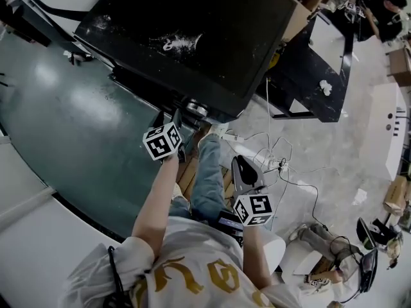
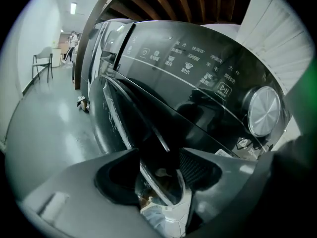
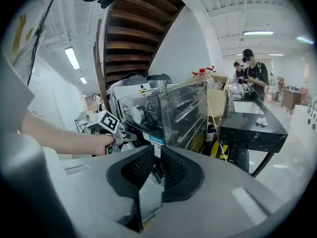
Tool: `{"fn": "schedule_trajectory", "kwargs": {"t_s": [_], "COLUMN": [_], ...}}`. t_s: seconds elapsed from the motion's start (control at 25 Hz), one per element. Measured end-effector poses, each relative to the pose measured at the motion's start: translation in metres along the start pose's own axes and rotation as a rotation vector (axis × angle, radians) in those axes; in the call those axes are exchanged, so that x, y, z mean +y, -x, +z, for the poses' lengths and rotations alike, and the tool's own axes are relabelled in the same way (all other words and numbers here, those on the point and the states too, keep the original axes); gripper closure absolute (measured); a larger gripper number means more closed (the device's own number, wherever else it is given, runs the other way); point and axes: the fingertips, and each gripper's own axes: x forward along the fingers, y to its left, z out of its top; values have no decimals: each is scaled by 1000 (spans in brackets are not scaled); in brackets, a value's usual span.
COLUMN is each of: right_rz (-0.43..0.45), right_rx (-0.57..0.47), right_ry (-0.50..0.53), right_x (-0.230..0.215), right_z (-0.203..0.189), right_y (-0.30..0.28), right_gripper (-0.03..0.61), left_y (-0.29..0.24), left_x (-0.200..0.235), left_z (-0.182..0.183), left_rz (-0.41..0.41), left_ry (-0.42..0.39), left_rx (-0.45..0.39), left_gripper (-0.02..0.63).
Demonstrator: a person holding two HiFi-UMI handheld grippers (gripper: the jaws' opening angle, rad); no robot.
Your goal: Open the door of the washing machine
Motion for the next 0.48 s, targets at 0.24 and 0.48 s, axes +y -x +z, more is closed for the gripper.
{"fn": "schedule_trajectory", "kwargs": {"t_s": [0.24,0.48], "right_rz": [-13,-9], "right_rx": [-10,-23], "right_ry": [-8,-13], "right_x": [-3,0], "right_z": [0,1], "right_y": [4,6], "right_gripper": [527,528], "left_y": [-1,-1], "left_x": [0,2], "left_z": [0,-4], "left_rz": [15,5], "left_ry": [2,68], "left_rx": [0,7], "left_gripper": [376,379]}}
